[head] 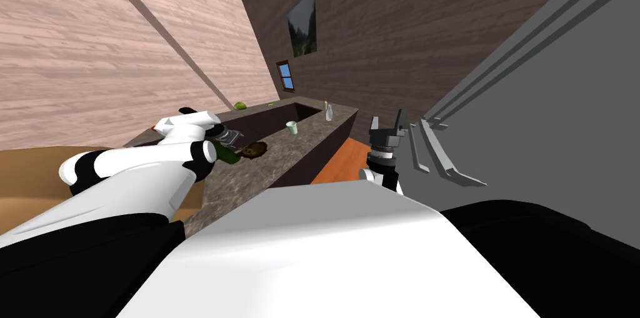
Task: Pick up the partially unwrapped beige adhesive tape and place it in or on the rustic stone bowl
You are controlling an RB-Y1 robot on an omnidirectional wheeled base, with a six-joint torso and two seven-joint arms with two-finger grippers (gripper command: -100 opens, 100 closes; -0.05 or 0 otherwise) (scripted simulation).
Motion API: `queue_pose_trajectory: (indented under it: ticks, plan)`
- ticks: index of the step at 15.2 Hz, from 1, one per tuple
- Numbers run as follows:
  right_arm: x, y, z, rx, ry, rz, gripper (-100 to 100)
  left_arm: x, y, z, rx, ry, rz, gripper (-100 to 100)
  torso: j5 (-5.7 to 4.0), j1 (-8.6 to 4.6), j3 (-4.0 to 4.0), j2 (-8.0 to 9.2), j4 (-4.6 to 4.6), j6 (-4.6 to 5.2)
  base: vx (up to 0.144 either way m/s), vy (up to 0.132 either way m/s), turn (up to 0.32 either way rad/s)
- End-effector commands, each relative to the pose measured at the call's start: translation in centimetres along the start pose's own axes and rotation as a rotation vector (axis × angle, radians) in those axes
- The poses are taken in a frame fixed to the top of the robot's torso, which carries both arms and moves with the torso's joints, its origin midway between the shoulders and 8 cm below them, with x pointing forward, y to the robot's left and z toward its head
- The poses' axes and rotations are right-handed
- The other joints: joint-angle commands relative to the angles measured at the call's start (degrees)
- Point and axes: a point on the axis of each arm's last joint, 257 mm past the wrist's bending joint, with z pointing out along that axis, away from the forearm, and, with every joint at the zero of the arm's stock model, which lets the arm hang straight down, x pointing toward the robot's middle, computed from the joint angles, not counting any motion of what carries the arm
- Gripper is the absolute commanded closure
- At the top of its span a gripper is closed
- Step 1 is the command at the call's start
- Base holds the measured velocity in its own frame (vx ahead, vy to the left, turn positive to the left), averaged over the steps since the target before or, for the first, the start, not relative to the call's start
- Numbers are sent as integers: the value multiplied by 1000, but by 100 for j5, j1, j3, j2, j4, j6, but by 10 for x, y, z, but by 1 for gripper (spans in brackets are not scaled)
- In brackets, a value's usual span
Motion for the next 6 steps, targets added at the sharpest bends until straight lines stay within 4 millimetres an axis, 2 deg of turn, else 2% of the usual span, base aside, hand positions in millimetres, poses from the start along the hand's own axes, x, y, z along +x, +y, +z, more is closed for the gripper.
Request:
queue_pose_trajectory:
  ticks: [1, 6]
  plan:
    - [0, 0, 0, 0, 0, 0, 0, 0, 0, 0, 0, 0, 0, -100, 0, 0, 0, 0, 0, 0, 8, -7, -1]
    - [0, 0, 0, 0, 0, 0, 0, 0, 0, 0, 1, -1, 2, -100, 3, 8, 2, 4, 1, -1, 0, 0, 0]
